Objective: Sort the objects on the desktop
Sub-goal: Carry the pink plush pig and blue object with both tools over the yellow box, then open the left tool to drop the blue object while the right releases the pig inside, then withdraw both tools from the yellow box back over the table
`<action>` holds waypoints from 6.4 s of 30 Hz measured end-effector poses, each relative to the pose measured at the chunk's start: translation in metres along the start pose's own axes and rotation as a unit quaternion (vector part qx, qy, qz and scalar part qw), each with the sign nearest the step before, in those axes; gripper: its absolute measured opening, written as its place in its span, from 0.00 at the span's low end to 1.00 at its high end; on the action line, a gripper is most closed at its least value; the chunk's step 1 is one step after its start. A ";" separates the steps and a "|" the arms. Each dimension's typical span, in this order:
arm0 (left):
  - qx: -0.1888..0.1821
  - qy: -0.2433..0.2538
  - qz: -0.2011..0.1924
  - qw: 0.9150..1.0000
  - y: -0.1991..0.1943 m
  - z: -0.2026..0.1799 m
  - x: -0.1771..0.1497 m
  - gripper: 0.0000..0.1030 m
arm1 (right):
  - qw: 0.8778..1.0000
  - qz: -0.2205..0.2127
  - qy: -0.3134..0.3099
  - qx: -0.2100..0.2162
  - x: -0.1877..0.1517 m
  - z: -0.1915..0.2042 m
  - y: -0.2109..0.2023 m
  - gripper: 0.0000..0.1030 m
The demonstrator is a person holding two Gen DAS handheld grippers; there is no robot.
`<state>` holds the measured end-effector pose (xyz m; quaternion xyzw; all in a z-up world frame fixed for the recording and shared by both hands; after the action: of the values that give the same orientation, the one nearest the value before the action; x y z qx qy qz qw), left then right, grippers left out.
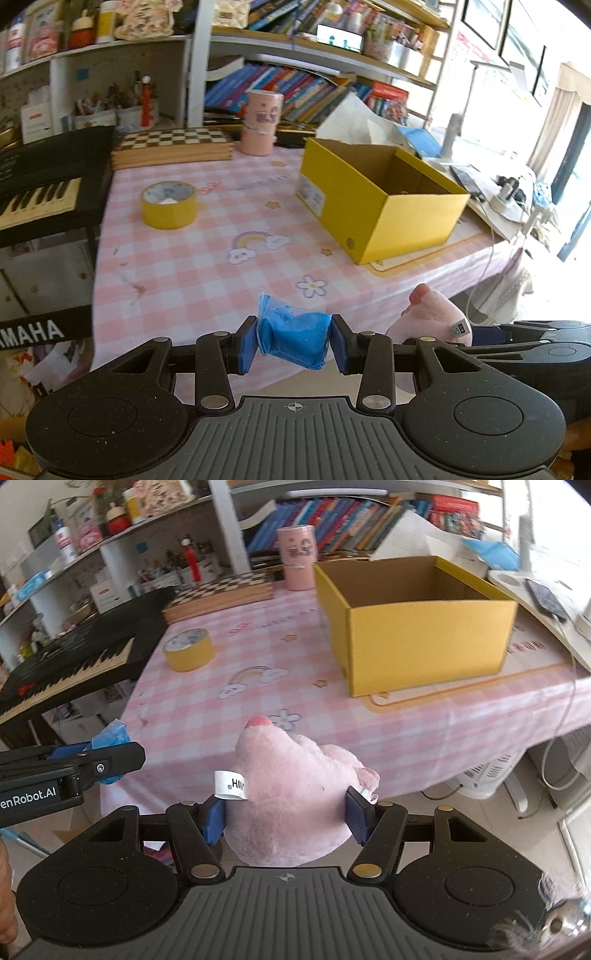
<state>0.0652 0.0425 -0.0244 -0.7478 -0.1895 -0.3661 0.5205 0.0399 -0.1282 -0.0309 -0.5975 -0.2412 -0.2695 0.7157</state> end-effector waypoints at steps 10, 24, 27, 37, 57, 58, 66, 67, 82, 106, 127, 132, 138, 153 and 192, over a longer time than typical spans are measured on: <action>-0.023 0.023 0.013 0.999 0.018 -0.022 0.006 0.38 | 0.999 0.004 0.039 -0.023 -0.002 -0.030 -0.001 0.59; -0.045 0.041 0.027 0.998 0.050 -0.053 0.022 0.38 | 0.997 0.005 0.065 -0.046 0.009 -0.070 0.002 0.59; -0.050 0.043 0.030 0.997 0.060 -0.062 0.027 0.38 | 0.996 0.007 0.069 -0.050 0.013 -0.081 0.004 0.59; -0.060 0.059 0.036 0.996 0.095 -0.093 0.048 0.38 | 0.995 0.012 0.080 -0.058 0.035 -0.124 0.016 0.59; -0.026 0.086 -0.051 0.995 0.140 -0.150 0.124 0.38 | 0.990 -0.107 0.067 -0.057 0.124 -0.208 0.012 0.59; -0.021 0.086 -0.055 0.995 0.144 -0.152 0.129 0.38 | 0.990 -0.115 0.063 -0.054 0.133 -0.211 0.012 0.59; 0.023 0.085 -0.055 0.995 0.182 -0.157 0.151 0.38 | 0.987 -0.160 0.017 -0.024 0.194 -0.222 0.023 0.59; 0.027 0.084 -0.051 0.995 0.188 -0.157 0.151 0.38 | 0.987 -0.160 0.010 -0.020 0.200 -0.222 0.028 0.59; 0.057 0.086 0.013 0.995 0.251 -0.156 0.148 0.41 | 0.994 -0.083 -0.059 0.046 0.237 -0.212 0.110 0.59; 0.053 0.072 0.004 0.996 0.234 -0.147 0.148 0.67 | 0.993 0.021 -0.107 0.052 0.259 -0.195 0.190 0.70; 0.095 0.026 -0.058 0.993 0.166 -0.125 0.144 0.72 | 0.990 -0.100 -0.081 0.051 0.250 -0.184 0.111 0.77; 0.116 0.007 -0.065 0.991 0.145 -0.112 0.129 0.72 | 0.986 -0.151 -0.075 0.012 0.227 -0.191 0.081 0.77; 0.123 -0.006 -0.067 0.990 0.126 -0.102 0.114 0.72 | 0.983 -0.173 -0.057 -0.022 0.190 -0.197 0.055 0.76; 0.080 0.019 -0.024 0.996 0.101 -0.102 0.067 0.72 | 0.992 -0.110 -0.036 -0.048 0.112 -0.162 0.030 0.65; 0.092 -0.015 0.012 0.996 -0.001 -0.002 -0.014 0.74 | 0.999 -0.032 -0.039 -0.008 0.015 -0.019 0.008 0.68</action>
<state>0.0548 0.0426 -0.0336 -0.7044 -0.2208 -0.3297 0.5886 0.0568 -0.1477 -0.0298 -0.6053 -0.2856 -0.2707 0.6919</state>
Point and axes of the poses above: each gripper's, at about its wrist camera, not at the fingertips, and y roughly the way its jaws point, z to its left, x to its top, the point moved 3 cm from there along y, roughly the way its jaws point, and after that the axes turned 2 degrees about -x, right-handed, at the moved point
